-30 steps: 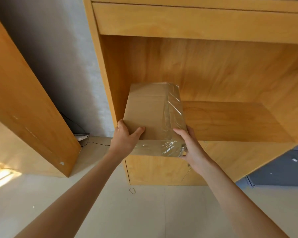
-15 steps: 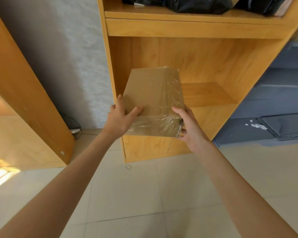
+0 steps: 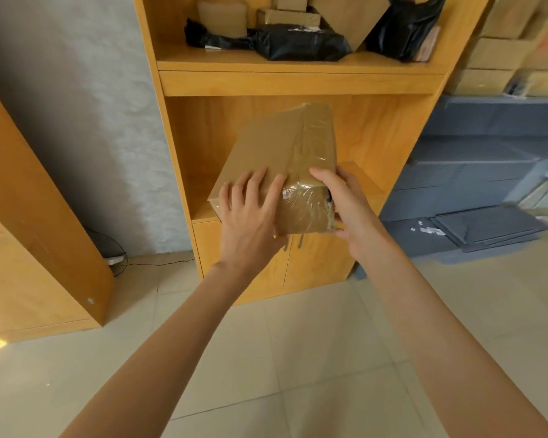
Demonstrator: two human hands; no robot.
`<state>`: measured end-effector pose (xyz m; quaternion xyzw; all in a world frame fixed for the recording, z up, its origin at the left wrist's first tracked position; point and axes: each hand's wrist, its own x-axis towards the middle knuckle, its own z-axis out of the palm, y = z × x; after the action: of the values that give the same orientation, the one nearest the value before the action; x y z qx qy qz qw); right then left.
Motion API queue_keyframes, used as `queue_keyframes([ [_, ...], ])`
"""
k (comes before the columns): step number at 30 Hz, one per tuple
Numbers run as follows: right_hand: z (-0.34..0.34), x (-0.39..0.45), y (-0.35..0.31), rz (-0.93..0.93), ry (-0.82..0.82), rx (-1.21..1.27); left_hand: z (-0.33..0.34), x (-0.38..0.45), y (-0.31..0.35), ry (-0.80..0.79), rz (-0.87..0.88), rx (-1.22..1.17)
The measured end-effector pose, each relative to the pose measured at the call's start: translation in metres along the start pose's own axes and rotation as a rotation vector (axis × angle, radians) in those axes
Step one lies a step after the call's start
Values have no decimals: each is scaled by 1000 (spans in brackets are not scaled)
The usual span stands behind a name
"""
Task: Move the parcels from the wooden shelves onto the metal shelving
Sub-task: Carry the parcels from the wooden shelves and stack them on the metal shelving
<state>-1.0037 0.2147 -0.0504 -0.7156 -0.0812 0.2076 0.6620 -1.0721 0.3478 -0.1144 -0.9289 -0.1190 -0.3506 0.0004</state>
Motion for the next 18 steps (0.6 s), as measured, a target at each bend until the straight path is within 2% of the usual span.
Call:
queue_keyframes([
  [4, -23, -10, -1, -73, 10, 154, -3, 5, 13, 46, -236, -309],
  [7, -31, -13, 19, -12, 61, 229, -11, 4, 17, 48, -477, -813],
  [11, -25, -16, 55, 195, 25, 234, -22, -2, 23, -23, -923, -1474],
  [13, -19, -19, 65, 245, -29, 289, -22, -9, 24, -57, -1048, -1637],
  [18, -13, -23, 76, 209, -200, 433, -22, -20, 35, -156, -1141, -1816],
])
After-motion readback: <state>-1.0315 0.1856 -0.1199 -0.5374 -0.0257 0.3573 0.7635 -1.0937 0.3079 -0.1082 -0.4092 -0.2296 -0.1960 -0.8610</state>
